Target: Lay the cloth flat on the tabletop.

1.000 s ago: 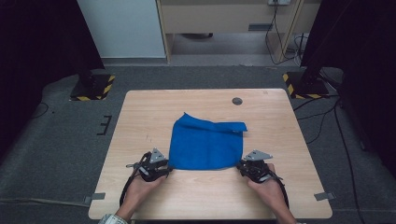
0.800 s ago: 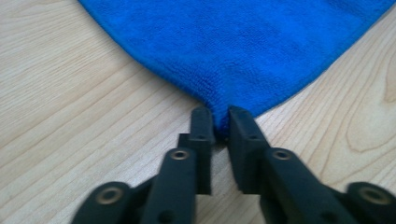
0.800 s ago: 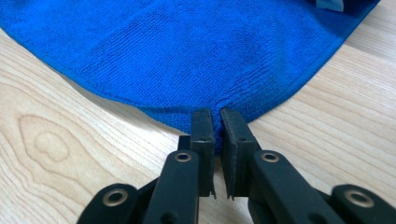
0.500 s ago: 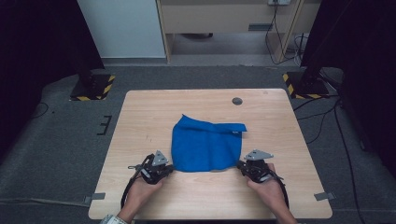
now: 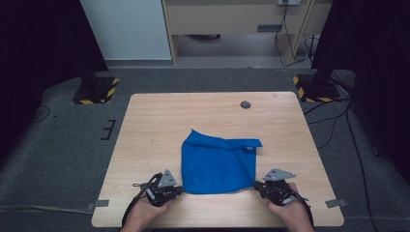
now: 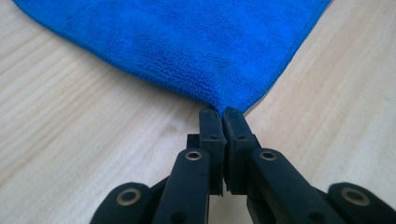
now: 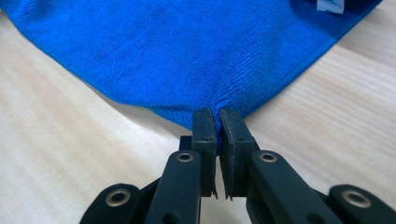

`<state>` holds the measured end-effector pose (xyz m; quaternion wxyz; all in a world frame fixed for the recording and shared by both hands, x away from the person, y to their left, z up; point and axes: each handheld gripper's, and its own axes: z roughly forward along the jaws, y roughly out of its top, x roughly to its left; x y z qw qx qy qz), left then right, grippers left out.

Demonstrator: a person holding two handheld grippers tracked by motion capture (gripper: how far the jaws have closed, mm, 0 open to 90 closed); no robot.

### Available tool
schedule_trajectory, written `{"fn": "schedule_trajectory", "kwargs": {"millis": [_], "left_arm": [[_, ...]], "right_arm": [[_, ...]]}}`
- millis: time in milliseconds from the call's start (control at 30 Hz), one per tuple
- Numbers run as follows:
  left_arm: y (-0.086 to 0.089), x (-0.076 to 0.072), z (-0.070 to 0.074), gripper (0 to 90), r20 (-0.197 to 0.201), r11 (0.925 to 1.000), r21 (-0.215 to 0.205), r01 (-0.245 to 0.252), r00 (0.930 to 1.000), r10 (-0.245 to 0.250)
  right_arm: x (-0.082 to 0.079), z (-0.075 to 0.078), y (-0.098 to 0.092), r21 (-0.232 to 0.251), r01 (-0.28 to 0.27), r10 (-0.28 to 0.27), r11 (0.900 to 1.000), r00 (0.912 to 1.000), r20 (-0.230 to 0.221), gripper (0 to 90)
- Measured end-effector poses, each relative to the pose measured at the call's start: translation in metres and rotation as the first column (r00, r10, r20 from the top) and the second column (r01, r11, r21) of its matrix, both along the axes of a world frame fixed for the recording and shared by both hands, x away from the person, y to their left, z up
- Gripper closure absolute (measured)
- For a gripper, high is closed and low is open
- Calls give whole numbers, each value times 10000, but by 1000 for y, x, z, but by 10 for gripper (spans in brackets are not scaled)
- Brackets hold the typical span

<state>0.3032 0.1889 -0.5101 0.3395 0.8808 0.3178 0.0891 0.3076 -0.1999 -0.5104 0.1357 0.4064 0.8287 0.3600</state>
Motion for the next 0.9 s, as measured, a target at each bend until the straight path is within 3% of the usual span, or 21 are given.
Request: {"fn": "schedule_trajectory", "kwargs": {"millis": [100,133,167,200,367,400,467,500,600,733,767,900], "left_arm": [[4,-5,-1,875,-97,10000,-23,-8,10000,8],[6,-8,-1,856,-16,9999,-2,-105,9999,105],[6,-8,-1,807,-16,9999,-2,-105,9999,105],[8,-9,0,807,47,9996,-66,-264,9996,264],[16,-14,7,525,537,9980,-428,-461,9974,484],[18,-13,11,448,736,9975,-498,-507,9958,543],[19,-10,13,402,894,9972,-526,-523,9944,568],[20,-7,16,402,1057,9970,-508,-589,9923,640],[23,8,20,372,1162,9931,-703,-940,9880,1017],[26,31,20,368,1223,9863,-899,-1382,9813,1486],[26,40,19,369,1180,9823,-996,-1588,9783,1702],[25,55,17,373,1161,9774,-1074,-1819,9741,1941]], "right_arm": [[-4,3,-1,167,-50,49,9998,10000,24,787],[-6,7,-3,305,-81,82,9995,10000,-13,679],[-6,8,-3,339,-80,80,9994,10000,-12,624],[-6,8,-3,339,-80,80,9994,10000,-12,624],[-2,15,-15,627,54,-67,9980,9998,193,453],[6,16,-21,732,328,-355,9968,9987,362,440],[17,15,-25,677,568,-607,9961,9965,573,452],[17,15,-25,677,568,-607,9961,9965,573,452],[41,12,-30,451,1114,-1149,9928,9899,833,489],[70,8,-31,83,1429,-1428,9897,9825,1192,505],[80,6,-31,171,1508,-1518,9884,9806,1237,509],[100,2,-28,431,1629,-1668,9857,9796,1120,490]]}}
